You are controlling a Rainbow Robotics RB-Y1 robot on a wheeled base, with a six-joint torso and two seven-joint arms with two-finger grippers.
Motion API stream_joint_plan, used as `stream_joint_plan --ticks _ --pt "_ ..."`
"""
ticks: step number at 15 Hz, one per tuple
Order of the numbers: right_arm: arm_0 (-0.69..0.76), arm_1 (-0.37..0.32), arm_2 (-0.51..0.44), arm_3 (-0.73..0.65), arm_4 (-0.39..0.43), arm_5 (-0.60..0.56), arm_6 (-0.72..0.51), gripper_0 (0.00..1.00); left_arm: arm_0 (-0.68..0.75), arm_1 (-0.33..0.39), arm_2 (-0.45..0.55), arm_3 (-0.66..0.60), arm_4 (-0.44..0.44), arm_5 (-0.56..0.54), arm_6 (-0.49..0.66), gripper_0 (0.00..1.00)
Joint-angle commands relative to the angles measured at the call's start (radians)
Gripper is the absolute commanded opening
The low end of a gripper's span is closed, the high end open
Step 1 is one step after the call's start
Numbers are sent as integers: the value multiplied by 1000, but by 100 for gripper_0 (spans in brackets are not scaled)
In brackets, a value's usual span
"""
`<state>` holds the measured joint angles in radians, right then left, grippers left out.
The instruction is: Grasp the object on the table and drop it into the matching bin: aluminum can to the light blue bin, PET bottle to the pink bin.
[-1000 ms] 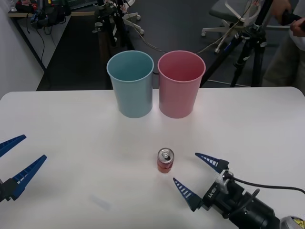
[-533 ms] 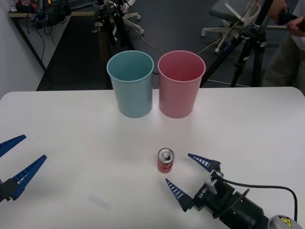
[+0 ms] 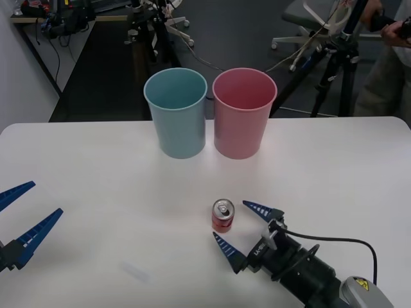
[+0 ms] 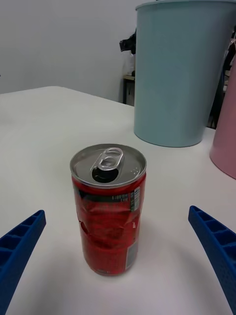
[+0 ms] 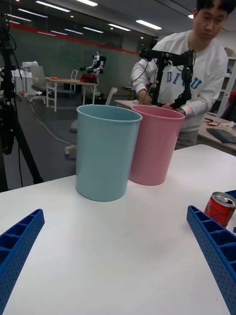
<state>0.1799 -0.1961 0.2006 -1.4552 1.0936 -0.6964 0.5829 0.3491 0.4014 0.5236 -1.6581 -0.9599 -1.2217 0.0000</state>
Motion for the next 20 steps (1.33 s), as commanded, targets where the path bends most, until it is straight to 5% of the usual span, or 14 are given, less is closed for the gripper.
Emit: stream_joint_plan --ticks 1,18,19,20 --pt "-42 37 -9 59 2 -2 20 100 0 0 0 0 0 0 0 100" --pt "-114 112 -21 156 17 0 52 100 0 0 0 0 0 0 0 100" --pt "-114 112 -21 156 17 -2 51 61 0 0 0 0 0 0 0 100" --pt "-115 112 -21 156 15 -2 49 0 0 0 0 0 0 0 0 100"
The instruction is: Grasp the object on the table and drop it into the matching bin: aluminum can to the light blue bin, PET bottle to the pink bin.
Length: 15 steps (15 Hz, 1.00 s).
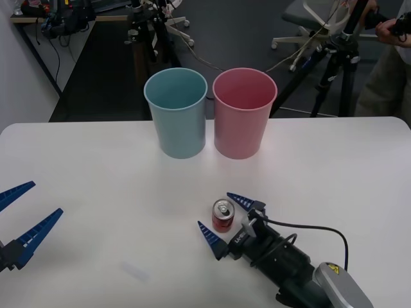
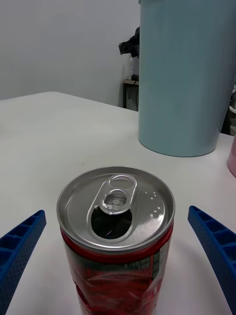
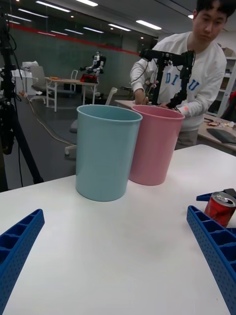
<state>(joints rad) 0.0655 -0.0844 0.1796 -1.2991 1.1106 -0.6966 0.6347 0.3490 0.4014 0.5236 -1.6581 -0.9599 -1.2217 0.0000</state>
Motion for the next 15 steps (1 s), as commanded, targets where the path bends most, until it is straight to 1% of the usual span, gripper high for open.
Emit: stream_joint_plan --ticks 1,13,15 --pt "0 0 0 0 -5 -1 -1 0 0 0 0 0 0 0 0 100" --pt "-3 -11 -2 0 -11 -20 -6 0 0 0 0 0 0 0 0 100" --pt "0 -21 -3 -26 -15 -32 -18 0 0 0 0 0 0 0 0 100"
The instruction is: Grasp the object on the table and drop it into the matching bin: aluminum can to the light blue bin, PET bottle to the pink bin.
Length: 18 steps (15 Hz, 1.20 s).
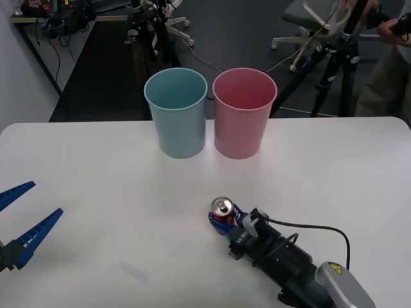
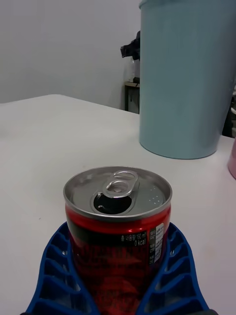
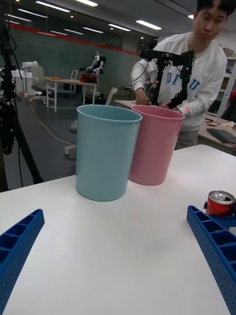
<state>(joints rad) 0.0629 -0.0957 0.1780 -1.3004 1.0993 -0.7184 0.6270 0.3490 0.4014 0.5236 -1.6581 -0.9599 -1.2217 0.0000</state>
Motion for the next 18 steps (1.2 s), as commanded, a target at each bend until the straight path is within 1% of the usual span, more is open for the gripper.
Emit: stream_joint_plan --ticks 1,2,5,9,11,12,13,18 --pt "5 -16 -2 -40 -6 -10 -15 0 0 0 0 0 0 0 0 100" --pt "9 -22 -3 -62 -7 -9 -21 0 0 0 0 0 0 0 0 100" --pt "35 -58 -2 -181 -15 10 -64 0 0 0 0 0 0 0 0 100" --pt "58 -102 -3 -336 -9 30 -202 0 0 0 0 0 0 0 0 100" --pt "72 -122 -3 -431 44 74 -293 0 0 0 0 0 0 0 0 100" --pt "78 -133 -2 -487 82 105 -352 0 0 0 0 0 0 0 0 100" --pt "78 -141 -2 -516 102 116 -405 0 0 0 0 0 0 0 0 100" --pt "77 -141 -9 -688 255 158 -691 0 0 0 0 0 0 0 0 100"
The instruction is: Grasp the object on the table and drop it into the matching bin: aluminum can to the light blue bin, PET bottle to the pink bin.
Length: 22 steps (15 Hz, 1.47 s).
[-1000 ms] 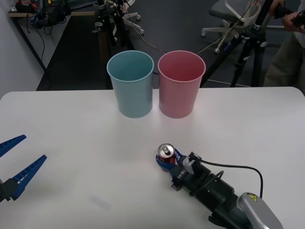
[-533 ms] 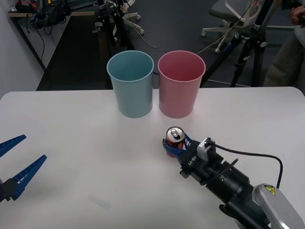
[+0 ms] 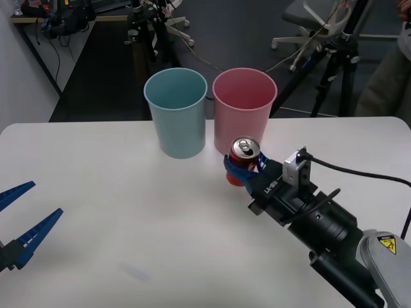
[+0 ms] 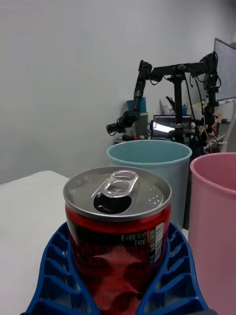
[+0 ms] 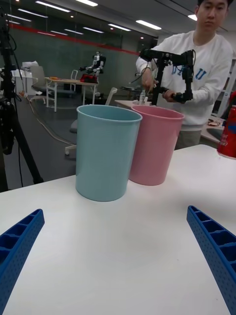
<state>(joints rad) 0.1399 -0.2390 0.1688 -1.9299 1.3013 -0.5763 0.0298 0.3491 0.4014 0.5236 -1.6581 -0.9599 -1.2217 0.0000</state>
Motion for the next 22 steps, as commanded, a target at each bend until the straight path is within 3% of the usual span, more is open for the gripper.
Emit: stream_joint_plan --ticks 1,8,10,16,22 --pt "-3 6 1 -89 93 33 -151 0 0 0 0 0 0 0 0 100" --pt "-163 27 74 -136 414 219 -478 0 0 0 0 0 0 0 0 100" --pt "-233 33 98 -109 472 262 -550 0 0 0 0 0 0 0 0 100" --pt "-496 38 196 151 490 470 -579 0 0 0 0 0 0 0 0 100" --pt "-712 96 195 427 498 559 -577 0 0 0 0 0 0 0 0 100"
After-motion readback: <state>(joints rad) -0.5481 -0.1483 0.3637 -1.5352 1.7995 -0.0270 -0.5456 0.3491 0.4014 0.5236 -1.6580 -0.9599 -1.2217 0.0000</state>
